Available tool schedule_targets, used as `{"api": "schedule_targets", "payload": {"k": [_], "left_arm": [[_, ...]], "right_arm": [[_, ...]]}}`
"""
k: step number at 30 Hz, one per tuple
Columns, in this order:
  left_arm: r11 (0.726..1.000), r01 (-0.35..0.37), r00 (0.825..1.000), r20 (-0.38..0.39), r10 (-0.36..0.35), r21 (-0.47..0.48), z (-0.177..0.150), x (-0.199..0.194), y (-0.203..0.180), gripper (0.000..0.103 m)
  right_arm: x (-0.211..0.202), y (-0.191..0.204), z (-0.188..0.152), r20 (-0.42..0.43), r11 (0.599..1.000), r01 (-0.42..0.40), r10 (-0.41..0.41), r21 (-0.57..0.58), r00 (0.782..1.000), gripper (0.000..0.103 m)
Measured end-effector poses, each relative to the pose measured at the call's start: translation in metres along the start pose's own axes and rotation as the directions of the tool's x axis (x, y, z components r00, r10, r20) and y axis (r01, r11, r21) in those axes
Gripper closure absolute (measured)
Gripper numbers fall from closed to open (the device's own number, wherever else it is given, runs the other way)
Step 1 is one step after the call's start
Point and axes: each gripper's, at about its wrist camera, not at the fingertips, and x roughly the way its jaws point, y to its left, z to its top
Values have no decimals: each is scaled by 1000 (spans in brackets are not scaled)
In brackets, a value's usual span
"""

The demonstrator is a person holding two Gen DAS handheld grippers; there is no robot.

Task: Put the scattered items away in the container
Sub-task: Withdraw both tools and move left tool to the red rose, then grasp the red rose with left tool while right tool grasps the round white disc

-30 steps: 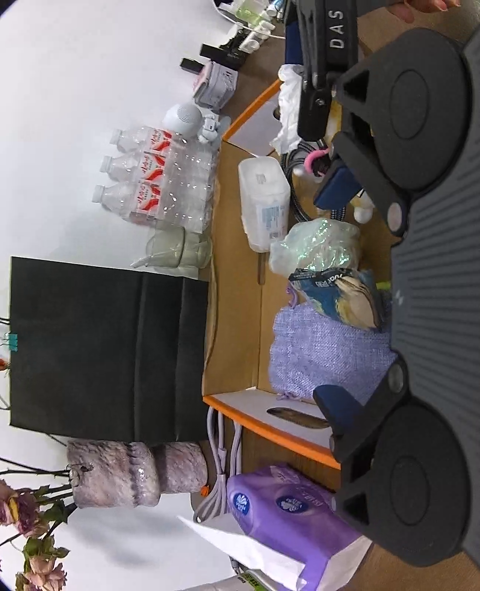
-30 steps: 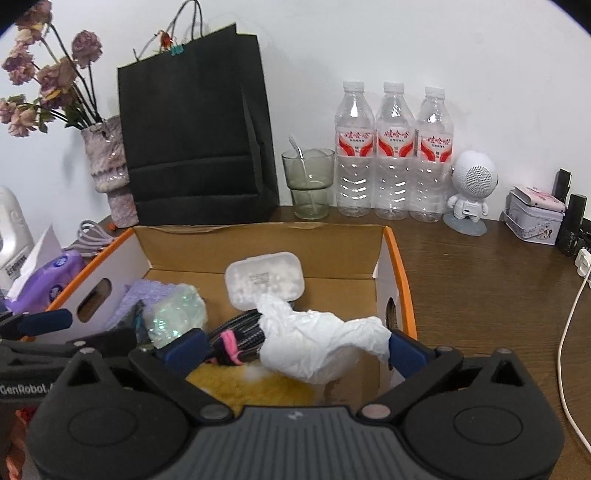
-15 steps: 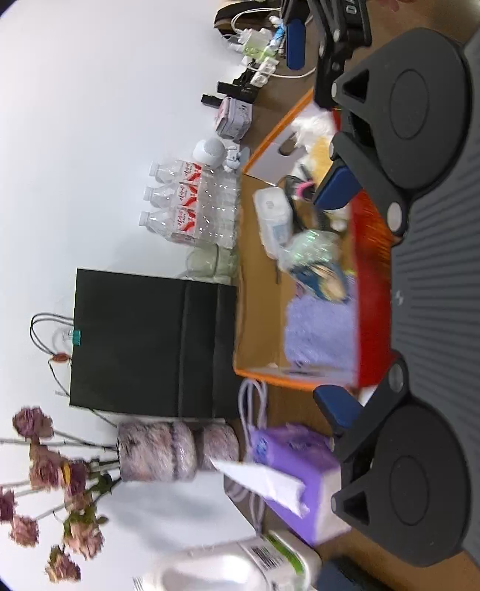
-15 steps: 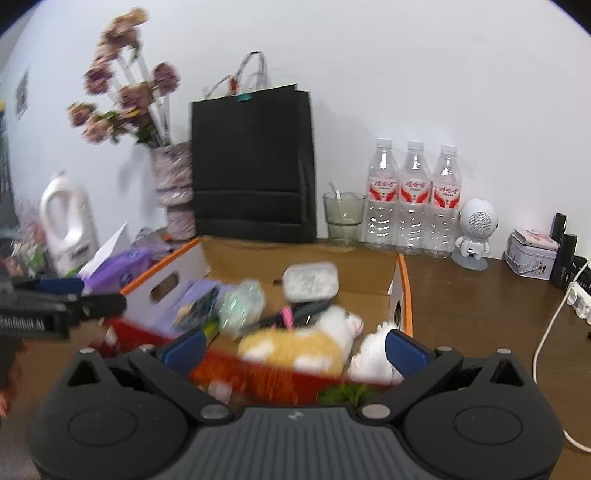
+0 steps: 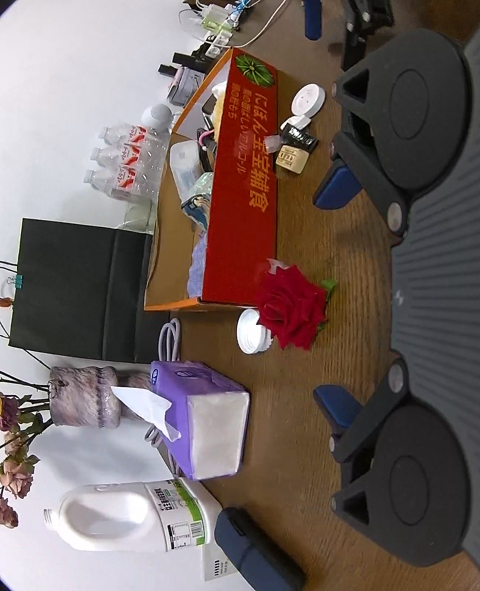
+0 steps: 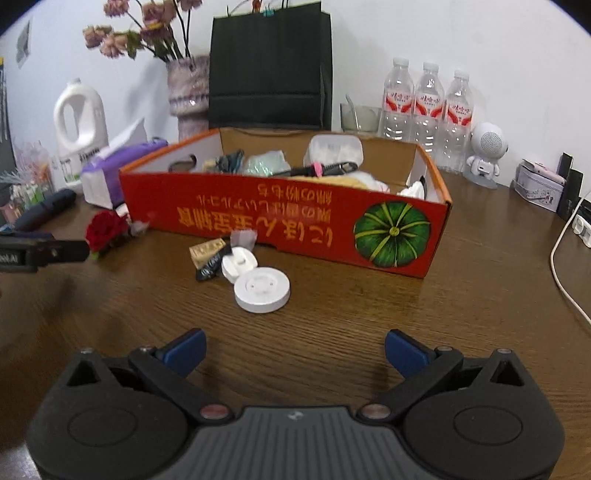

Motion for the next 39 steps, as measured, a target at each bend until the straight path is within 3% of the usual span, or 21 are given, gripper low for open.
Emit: {"api": "schedule_targets", "payload": {"k": [13, 16, 17, 18, 20, 23, 25, 27, 39], "left_arm": [[1000, -12, 999, -34, 12, 18, 17, 36, 0, 0], [1000, -12, 999, -45, 12, 8, 20, 44, 3, 12], [1000, -14, 999, -50, 15, 7, 21, 47, 4, 21], [1000, -14, 998, -55, 15, 8, 21, 50, 4, 30], [1000, -15, 998, -59, 16, 14, 19, 53, 3, 38], [1000, 6, 999, -53, -4, 24, 18, 52, 1, 48], [1000, 4, 999, -51, -3, 29, 18, 51, 0, 52], [1000, 5, 999, -49, -4, 21, 17, 50, 0, 57], [1000, -23, 999, 31, 24, -20, 11, 27, -3, 62]], "right_arm": [[29, 8, 15, -21, 997, 58, -57, 54, 998, 0], [33, 10, 18, -21, 991, 98, -97, 91, 995, 1], [34, 12, 19, -17, 990, 105, -104, 93, 994, 2], [35, 14, 19, -13, 990, 106, -106, 93, 994, 5], [35, 19, 21, -1, 991, 97, -98, 91, 995, 12], [36, 23, 22, 23, 992, 88, -90, 85, 996, 34], [35, 25, 23, 34, 994, 75, -78, 76, 996, 54], [32, 26, 22, 41, 996, 59, -62, 68, 997, 65], [17, 25, 21, 76, 997, -7, 1, 71, 997, 65]]}}
